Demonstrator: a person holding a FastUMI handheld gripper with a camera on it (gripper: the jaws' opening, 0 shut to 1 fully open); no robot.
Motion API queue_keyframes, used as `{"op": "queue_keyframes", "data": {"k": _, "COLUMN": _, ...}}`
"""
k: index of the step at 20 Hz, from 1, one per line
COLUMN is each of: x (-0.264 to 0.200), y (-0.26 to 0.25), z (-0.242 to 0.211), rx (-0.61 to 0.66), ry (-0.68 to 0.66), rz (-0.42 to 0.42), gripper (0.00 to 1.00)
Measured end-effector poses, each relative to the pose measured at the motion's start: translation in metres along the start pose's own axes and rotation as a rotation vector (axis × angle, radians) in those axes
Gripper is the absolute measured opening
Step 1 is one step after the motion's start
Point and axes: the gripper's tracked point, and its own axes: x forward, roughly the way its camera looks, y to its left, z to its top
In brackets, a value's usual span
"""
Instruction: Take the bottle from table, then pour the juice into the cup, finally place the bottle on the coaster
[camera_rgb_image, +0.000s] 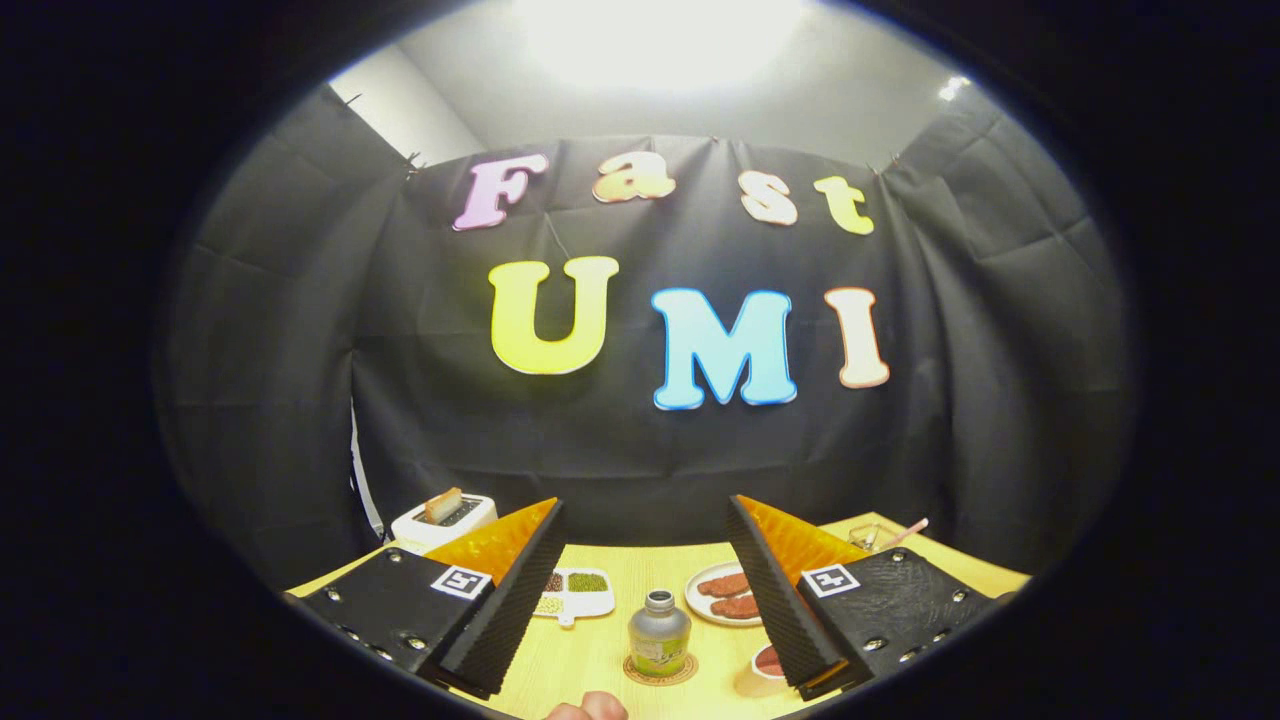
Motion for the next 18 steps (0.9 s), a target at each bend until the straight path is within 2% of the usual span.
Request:
{"op": "queue_keyframes", "data": {"k": 3, "x": -0.015, "y": 0.014, "z": 0.04, "rx": -0.038, "ry": -0.042, "rz": 0.025, "gripper": 0.98}}
{"op": "queue_keyframes", "data": {"k": 6, "x": -0.026, "y": 0.031, "z": 0.05, "rx": -0.034, "ry": -0.053, "rz": 0.08, "gripper": 0.97}}
{"op": "queue_keyframes", "data": {"k": 9, "x": -0.031, "y": 0.043, "z": 0.045, "rx": 0.001, "ry": -0.066, "rz": 0.143, "gripper": 0.98}}
{"op": "queue_keyframes", "data": {"k": 14, "x": -0.028, "y": 0.029, "z": 0.033, "rx": 0.011, "ry": -0.043, "rz": 0.127, "gripper": 0.98}}
{"op": "queue_keyframes", "data": {"k": 18, "x": -0.024, "y": 0.028, "z": 0.026, "rx": 0.014, "ry": -0.048, "rz": 0.15, "gripper": 0.98}}
